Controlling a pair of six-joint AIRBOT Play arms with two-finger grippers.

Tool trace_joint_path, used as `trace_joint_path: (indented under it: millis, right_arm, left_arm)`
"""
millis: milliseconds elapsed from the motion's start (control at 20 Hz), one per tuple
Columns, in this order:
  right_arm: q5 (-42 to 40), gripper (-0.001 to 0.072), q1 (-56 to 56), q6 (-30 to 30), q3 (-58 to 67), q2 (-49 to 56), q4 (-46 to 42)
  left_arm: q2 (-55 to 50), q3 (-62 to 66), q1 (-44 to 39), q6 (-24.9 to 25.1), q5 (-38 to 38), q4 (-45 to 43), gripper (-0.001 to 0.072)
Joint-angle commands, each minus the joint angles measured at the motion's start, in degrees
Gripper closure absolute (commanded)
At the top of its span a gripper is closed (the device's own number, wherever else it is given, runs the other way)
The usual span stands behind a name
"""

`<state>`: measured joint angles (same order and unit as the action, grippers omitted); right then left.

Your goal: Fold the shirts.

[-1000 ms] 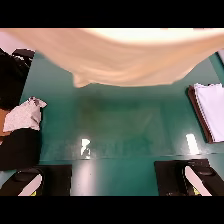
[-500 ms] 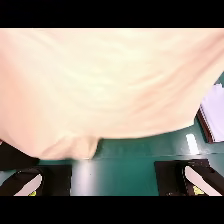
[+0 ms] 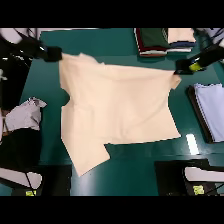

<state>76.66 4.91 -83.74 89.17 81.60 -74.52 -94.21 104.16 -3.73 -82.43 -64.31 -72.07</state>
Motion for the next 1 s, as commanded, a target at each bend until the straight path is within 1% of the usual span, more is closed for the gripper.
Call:
trace_joint_path:
  millis: [0, 50, 100, 200, 250, 300, 400, 500, 550, 600, 650, 800, 950]
  right_arm:
    - [-8.6, 0.0461, -1.6, 0.2, -2.4, 6.9, 4.1]
    - [-9.7, 0.0335, -1.4, 0.2, -2.4, 7.0, 5.1]
    - [-10.1, 0.0332, -0.7, 0.2, -2.4, 6.5, 6.0]
    - [-7.0, 0.0332, 1.5, 0.6, -2.5, 4.7, 5.9]
    - [-4.9, 0.0332, 3.0, 1.9, -3.7, 3.1, 6.0]
    - [-3.2, 0.0332, 4.8, 3.3, -6.6, 0.7, 5.9]
    - [-0.9, 0.0332, 8.8, 5.8, -15.0, -5.0, 5.8]
    - [0.4, 0.0332, 14.3, 5.9, -25.7, -11.7, 5.8]
    - [0.5, 0.0328, 17.4, 6.0, -31.2, -14.8, 5.8]
    - [0.6, 0.0267, 20.6, 6.4, -36.1, -17.6, 5.8]
    - [1.4, 0.0174, 24.0, 6.7, -41.0, -20.2, 5.8]
    - [4.3, 0.0177, 32.1, 6.9, -51.6, -24.4, 5.8]
    - [4.3, 0.0182, 34.9, 6.9, -58.0, -25.5, 5.9]
  left_arm:
    - [-5.9, -0.3, 0.6, -0.2, 0.3, 0.9, 0.0243]
    - [-5.7, 0.1, 1.3, -0.3, -0.2, 1.0, 0.0193]
    - [-5.4, 0.8, 2.4, -0.3, -1.8, 1.0, 0.0205]
    - [-4.2, 2.2, 5.2, 0.0, -8.5, 1.0, 0.0316]
    - [-3.1, 1.8, 6.6, -0.1, -10.8, 1.0, 0.0349]
    - [-1.6, 0.6, 7.9, -0.1, -12.4, 0.9, 0.0349]
    - [3.2, -5.4, 9.7, 0.0, -12.4, 0.9, 0.0348]
    - [8.9, -14.4, 10.3, 0.2, -11.4, 0.2, 0.0348]
    - [11.8, -19.4, 10.3, 0.6, -11.1, 0.0, 0.0335]
    - [15.0, -25.0, 10.3, 0.6, -10.3, 0.0, 0.0330]
    - [17.9, -30.1, 10.3, 0.9, -9.6, 0.0, 0.0329]
    - [25.9, -44.1, 10.3, 1.5, -8.5, 0.0, 0.0330]
    - [31.3, -53.3, 10.3, 1.5, -6.8, -0.1, 0.0330]
